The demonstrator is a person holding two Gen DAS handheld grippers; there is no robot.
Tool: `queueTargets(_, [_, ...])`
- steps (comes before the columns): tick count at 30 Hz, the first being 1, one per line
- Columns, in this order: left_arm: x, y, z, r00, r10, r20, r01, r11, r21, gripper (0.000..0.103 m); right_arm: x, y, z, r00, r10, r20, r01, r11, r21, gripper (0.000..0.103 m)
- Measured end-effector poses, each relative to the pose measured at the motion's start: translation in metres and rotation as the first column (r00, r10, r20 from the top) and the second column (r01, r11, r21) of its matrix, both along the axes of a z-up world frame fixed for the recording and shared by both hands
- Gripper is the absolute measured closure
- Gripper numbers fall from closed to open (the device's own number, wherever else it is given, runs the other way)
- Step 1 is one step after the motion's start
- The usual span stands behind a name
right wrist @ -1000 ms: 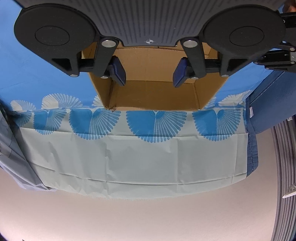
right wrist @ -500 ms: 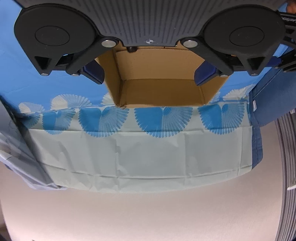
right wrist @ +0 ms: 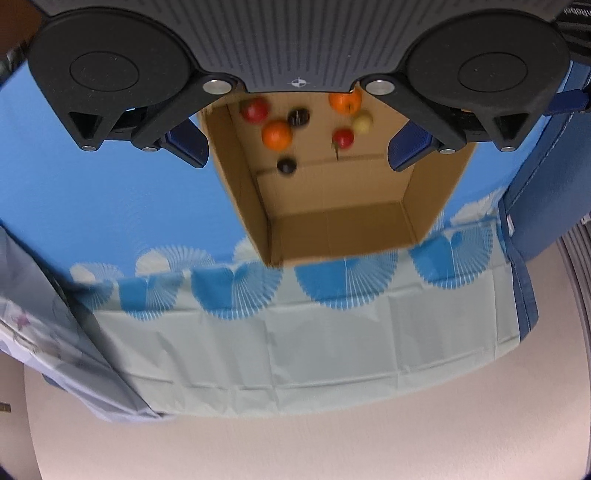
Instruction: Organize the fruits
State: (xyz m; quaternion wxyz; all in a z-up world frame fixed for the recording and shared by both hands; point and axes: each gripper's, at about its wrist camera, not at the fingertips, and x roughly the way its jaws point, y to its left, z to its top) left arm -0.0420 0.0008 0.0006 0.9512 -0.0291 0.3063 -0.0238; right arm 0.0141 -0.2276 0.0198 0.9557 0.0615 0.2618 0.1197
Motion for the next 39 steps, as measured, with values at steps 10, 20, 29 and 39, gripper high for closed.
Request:
queueTargets(10, [0.017,-0.006,-0.017,0.995,0.036,-0.095,-0.036,0.999,0.001,0.0,-0.001,0.009,-0.009,0.999,0.008,-0.033,-0.01,0.999,-0.044,0.001])
queueTargets(20, [0.028,-0.004,-0.027,0.99,0.049,-0.133,-0.052,0.999,-0.018,0.0,0.007,0.026,-0.014,0.998,0.034,-0.051,-0.038,0.997,-0.071,0.001])
queueTargets(29, [0.033,-0.001,-0.029,0.986,0.071,-0.151,-0.077,0.996,-0.037,0.0,0.012,0.032,-0.018,0.997,0.04,-0.067,-0.046,0.995,-0.085,0.001])
queueTargets(39, [0.035,-0.001,-0.03,0.985,0.076,-0.155,-0.084,0.995,-0.048,0.0,0.014,0.033,-0.02,0.996,0.049,-0.07,-0.056,0.994,-0.097,0.001])
